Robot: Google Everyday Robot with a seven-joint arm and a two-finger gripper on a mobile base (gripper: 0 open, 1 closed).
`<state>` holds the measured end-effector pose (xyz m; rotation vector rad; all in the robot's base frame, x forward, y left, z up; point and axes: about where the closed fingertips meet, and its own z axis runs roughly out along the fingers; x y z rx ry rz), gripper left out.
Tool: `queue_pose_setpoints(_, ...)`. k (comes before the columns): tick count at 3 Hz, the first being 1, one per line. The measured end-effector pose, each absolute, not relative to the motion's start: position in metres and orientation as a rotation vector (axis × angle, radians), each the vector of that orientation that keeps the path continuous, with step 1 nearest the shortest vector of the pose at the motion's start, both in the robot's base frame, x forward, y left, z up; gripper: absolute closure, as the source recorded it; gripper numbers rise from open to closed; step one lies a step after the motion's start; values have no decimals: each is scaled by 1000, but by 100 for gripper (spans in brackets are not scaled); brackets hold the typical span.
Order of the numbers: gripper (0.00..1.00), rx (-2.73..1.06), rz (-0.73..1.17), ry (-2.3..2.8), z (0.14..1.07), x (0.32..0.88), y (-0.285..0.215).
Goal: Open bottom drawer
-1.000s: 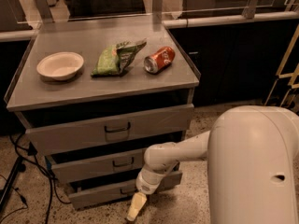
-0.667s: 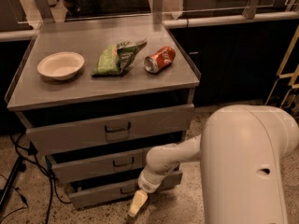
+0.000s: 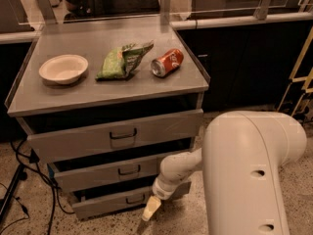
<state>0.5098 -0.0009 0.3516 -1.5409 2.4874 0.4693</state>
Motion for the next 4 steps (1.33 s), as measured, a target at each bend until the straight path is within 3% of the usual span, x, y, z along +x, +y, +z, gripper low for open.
queue_pose_setpoints(4,0,-1568,551,2435,296,528,5)
